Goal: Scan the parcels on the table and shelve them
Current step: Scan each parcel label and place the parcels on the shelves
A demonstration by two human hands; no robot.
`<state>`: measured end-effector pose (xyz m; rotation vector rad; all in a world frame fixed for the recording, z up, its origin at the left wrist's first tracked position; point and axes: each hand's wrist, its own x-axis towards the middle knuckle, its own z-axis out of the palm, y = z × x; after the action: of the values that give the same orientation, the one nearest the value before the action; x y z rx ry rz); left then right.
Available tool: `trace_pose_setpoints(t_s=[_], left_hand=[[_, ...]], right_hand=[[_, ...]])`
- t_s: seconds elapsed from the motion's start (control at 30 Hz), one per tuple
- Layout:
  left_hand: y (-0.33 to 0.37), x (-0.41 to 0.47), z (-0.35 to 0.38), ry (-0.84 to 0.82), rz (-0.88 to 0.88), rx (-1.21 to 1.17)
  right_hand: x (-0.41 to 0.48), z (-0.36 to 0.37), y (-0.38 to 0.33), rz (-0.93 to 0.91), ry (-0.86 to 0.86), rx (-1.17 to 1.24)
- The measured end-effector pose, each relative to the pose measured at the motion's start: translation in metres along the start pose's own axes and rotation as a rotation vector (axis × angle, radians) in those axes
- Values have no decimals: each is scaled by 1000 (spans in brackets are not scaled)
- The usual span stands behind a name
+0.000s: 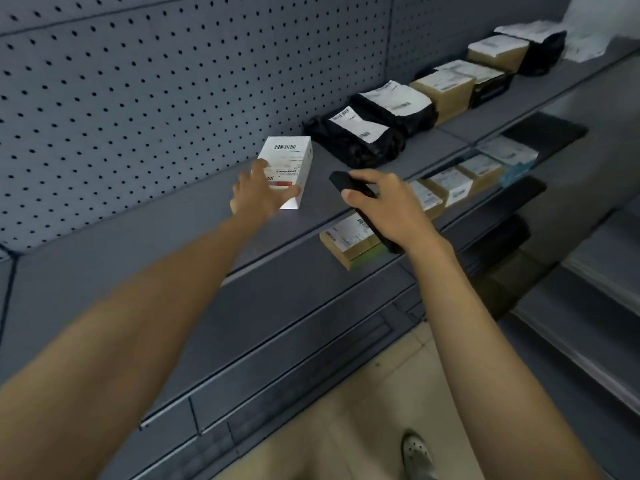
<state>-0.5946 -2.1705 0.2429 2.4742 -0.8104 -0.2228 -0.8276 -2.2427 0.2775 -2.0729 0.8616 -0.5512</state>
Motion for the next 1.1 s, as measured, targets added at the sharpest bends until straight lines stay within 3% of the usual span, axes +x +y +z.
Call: trace_pose_setpoints(t_s=[0.2,0.53,0.83,1.1], left_hand=[[58,13,33,34,-96,31],[109,7,67,8,-26,32],[66,-53,32,88,-6,267],[-30,-171,-14,375,-78,398]], right_hand=[[52,-52,44,-82,-138,-55],[67,-96,76,-117,-194,-33],[42,-73,43,-251,-275,8],[-5,1,1,-459,-485,44]])
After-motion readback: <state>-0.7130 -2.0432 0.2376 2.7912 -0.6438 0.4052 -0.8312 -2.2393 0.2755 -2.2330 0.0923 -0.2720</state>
